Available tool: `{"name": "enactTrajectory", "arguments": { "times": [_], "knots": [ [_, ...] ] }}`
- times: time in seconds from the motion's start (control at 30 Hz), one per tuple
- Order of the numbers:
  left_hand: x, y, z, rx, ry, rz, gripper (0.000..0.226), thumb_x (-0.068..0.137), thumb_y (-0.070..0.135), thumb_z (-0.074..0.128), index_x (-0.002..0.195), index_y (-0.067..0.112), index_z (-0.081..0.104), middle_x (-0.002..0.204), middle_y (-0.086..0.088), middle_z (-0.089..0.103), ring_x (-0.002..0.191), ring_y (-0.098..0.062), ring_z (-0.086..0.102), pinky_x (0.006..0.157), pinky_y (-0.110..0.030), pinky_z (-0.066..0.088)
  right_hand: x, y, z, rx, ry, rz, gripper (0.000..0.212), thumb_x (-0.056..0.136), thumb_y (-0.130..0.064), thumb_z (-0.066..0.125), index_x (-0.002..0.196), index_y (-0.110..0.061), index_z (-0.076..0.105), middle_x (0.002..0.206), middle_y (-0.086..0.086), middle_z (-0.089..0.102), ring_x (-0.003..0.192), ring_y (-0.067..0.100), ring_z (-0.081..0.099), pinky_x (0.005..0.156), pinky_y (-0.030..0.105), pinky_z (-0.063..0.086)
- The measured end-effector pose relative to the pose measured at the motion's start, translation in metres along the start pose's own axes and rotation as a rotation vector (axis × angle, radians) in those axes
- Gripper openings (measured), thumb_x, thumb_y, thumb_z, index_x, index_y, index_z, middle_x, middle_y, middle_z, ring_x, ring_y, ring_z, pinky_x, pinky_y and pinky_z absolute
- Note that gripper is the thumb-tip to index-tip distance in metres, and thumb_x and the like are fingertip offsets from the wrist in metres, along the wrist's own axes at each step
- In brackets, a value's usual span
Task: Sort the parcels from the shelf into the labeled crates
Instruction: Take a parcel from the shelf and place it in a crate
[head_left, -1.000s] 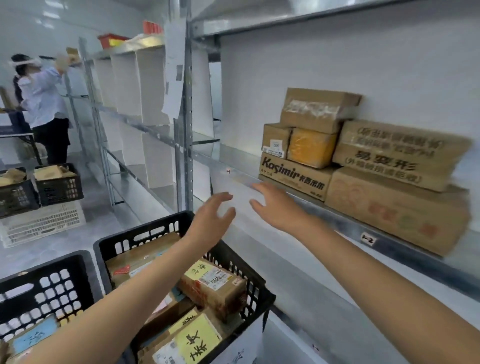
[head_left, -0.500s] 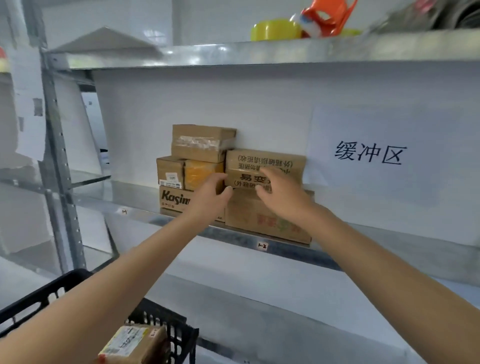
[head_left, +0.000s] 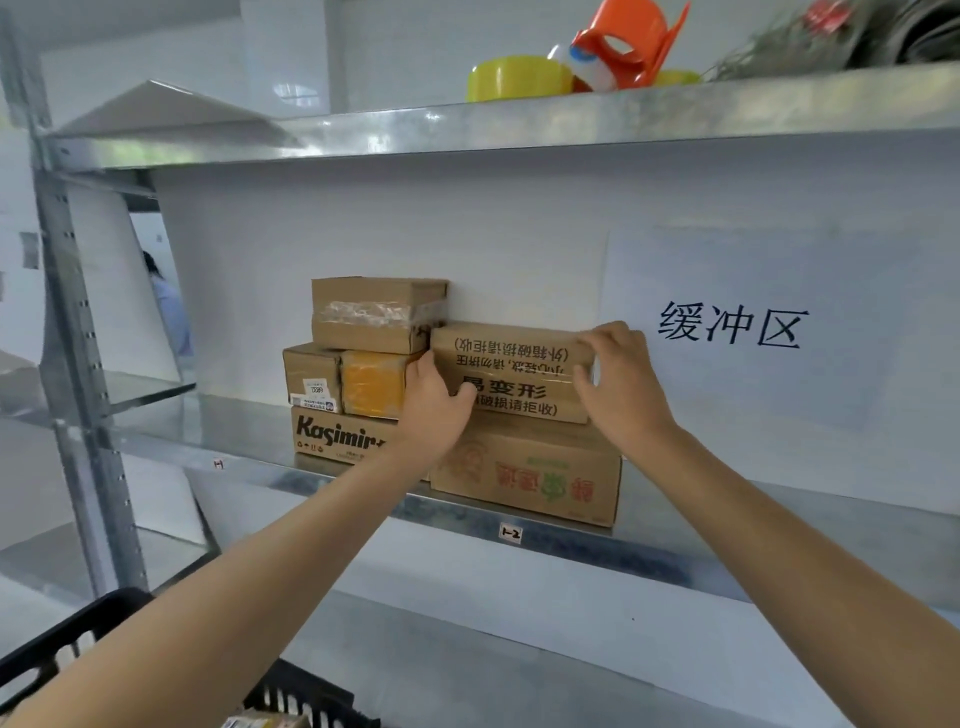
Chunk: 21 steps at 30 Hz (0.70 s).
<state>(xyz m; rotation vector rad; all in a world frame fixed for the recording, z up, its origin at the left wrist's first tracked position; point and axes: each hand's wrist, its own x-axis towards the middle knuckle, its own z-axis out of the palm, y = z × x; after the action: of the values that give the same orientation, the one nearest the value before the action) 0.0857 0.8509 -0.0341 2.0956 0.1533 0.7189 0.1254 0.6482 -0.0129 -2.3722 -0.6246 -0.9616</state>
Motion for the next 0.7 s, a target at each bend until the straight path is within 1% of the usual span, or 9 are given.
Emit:
{"name": "enactTrajectory", "arguments": {
  "times": [0.07, 0.13, 0.2, 0.23, 0.33, 0.43, 0.5, 0.6, 0.7],
  "knots": [
    [0.003, 0.001, 0.001, -0.052, 0.034, -0.030, 0.070, 0.096, 0.023, 0.057, 0.154, 0.006, 0.021, 0.153, -0.011, 0.028, 0.140, -0.025, 0.036, 0.117, -0.043, 0.032, 0.004, 0.008, 0.003, 0.077, -0.015, 0.123, 0.035, 0.100, -0.019, 0.051, 0.132, -0.007, 0.053, 0.130, 0.008, 0.048, 0.125, 0.021, 0.041, 0.096, 0.024, 0.036],
    [0.003, 0.001, 0.003, -0.043, 0.040, -0.010, 0.070, 0.095, 0.021, 0.057, 0.155, 0.007, 0.023, 0.151, -0.009, 0.028, 0.139, -0.023, 0.036, 0.118, -0.042, 0.031, 0.005, 0.013, 0.006, 0.218, -0.076, 0.252, 0.036, 0.102, -0.029, 0.049, 0.132, -0.010, 0.052, 0.126, 0.008, 0.055, 0.115, 0.022, 0.052, 0.088, 0.026, 0.042],
    [0.001, 0.000, 0.006, -0.017, 0.025, 0.027, 0.068, 0.094, 0.018, 0.058, 0.154, 0.008, 0.028, 0.148, -0.006, 0.031, 0.136, -0.020, 0.038, 0.117, -0.035, 0.031, 0.005, 0.015, 0.007, 0.371, -0.109, 0.346, 0.037, 0.104, -0.038, 0.044, 0.130, -0.015, 0.054, 0.117, 0.002, 0.062, 0.103, 0.018, 0.058, 0.071, 0.023, 0.043],
    [0.001, -0.001, 0.008, -0.031, 0.021, 0.033, 0.065, 0.094, 0.017, 0.058, 0.152, 0.009, 0.030, 0.146, -0.005, 0.032, 0.135, -0.018, 0.040, 0.114, -0.030, 0.031, 0.005, 0.016, 0.007, 0.402, -0.119, 0.368, 0.039, 0.104, -0.041, 0.041, 0.130, -0.016, 0.055, 0.114, 0.001, 0.065, 0.099, 0.016, 0.059, 0.068, 0.023, 0.041],
    [0.003, 0.000, 0.009, -0.138, 0.005, -0.012, 0.059, 0.095, 0.013, 0.059, 0.148, 0.012, 0.034, 0.144, -0.003, 0.038, 0.132, -0.017, 0.043, 0.104, -0.024, 0.034, 0.002, 0.018, 0.006, 0.437, -0.152, 0.408, 0.051, 0.104, -0.051, 0.031, 0.125, -0.015, 0.060, 0.106, 0.002, 0.067, 0.091, 0.015, 0.060, 0.070, 0.028, 0.041],
    [0.004, 0.005, 0.007, -0.279, -0.064, -0.087, 0.061, 0.095, 0.016, 0.059, 0.147, 0.017, 0.029, 0.144, -0.005, 0.046, 0.129, -0.020, 0.048, 0.101, -0.028, 0.039, -0.001, 0.016, 0.004, 0.441, -0.199, 0.466, 0.060, 0.102, -0.058, 0.024, 0.112, -0.013, 0.063, 0.092, 0.004, 0.067, 0.077, 0.011, 0.058, 0.064, 0.026, 0.043],
    [0.002, 0.008, 0.005, -0.324, -0.064, -0.108, 0.060, 0.094, 0.017, 0.060, 0.146, 0.019, 0.031, 0.141, -0.006, 0.050, 0.126, -0.020, 0.051, 0.106, -0.034, 0.041, -0.003, 0.011, 0.000, 0.447, -0.203, 0.485, 0.059, 0.102, -0.058, 0.023, 0.107, -0.013, 0.061, 0.083, -0.001, 0.061, 0.072, 0.007, 0.054, 0.062, 0.025, 0.041],
    [-0.006, 0.011, -0.001, -0.395, -0.019, -0.082, 0.055, 0.094, 0.013, 0.058, 0.143, 0.022, 0.036, 0.136, -0.002, 0.054, 0.121, -0.018, 0.054, 0.107, -0.041, 0.045, -0.005, 0.010, -0.004, 0.490, -0.176, 0.441, 0.065, 0.101, -0.062, 0.023, 0.132, -0.014, 0.055, 0.103, -0.004, 0.060, 0.092, 0.012, 0.056, 0.081, 0.028, 0.041],
    [-0.017, 0.016, -0.013, -0.471, 0.025, -0.057, 0.053, 0.095, 0.012, 0.056, 0.143, 0.025, 0.040, 0.132, 0.003, 0.058, 0.121, -0.016, 0.056, 0.105, -0.043, 0.047, -0.008, 0.004, -0.010, 0.515, -0.146, 0.408, 0.072, 0.098, -0.066, 0.021, 0.141, -0.017, 0.051, 0.125, 0.000, 0.062, 0.114, 0.019, 0.057, 0.095, 0.031, 0.041]
  ]
}}
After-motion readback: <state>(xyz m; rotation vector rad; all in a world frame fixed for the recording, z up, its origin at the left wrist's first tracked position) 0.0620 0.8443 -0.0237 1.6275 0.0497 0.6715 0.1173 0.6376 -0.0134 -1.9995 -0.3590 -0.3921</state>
